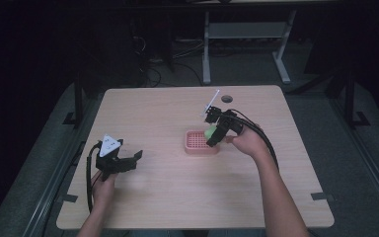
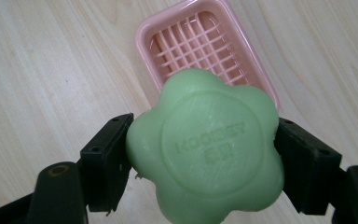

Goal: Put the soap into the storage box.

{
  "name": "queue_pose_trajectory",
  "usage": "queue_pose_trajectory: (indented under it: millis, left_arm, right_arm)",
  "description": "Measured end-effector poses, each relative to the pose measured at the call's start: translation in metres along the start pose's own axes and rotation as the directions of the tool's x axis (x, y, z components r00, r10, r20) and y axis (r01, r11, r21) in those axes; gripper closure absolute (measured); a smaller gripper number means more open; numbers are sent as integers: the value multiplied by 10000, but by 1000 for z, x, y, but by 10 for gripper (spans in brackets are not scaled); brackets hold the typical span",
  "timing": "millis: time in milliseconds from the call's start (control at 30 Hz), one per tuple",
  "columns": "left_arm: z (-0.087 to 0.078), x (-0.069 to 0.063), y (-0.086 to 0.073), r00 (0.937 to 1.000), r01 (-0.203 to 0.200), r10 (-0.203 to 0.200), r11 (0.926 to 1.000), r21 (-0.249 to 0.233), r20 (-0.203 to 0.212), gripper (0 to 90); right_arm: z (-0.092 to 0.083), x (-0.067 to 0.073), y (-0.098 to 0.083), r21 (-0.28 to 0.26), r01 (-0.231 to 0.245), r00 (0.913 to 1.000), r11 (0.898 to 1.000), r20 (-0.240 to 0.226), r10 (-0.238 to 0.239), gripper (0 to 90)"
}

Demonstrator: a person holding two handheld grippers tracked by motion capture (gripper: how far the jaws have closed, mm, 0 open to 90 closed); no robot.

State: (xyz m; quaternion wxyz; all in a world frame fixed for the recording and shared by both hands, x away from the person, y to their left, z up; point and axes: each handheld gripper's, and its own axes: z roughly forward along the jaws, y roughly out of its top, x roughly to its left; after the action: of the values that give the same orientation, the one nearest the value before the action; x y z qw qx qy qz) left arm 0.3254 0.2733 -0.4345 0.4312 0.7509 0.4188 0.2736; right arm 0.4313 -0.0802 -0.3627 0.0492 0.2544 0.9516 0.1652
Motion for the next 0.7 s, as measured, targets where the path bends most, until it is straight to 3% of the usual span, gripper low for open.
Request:
queue_pose_trajectory:
  millis: [700]
  left_arm:
    - [0, 1, 0, 10000, 81, -81, 9999, -63, 10, 143]
  right_arm:
    - [14, -9, 16, 109, -105, 9998, 9999, -169, 107, 257]
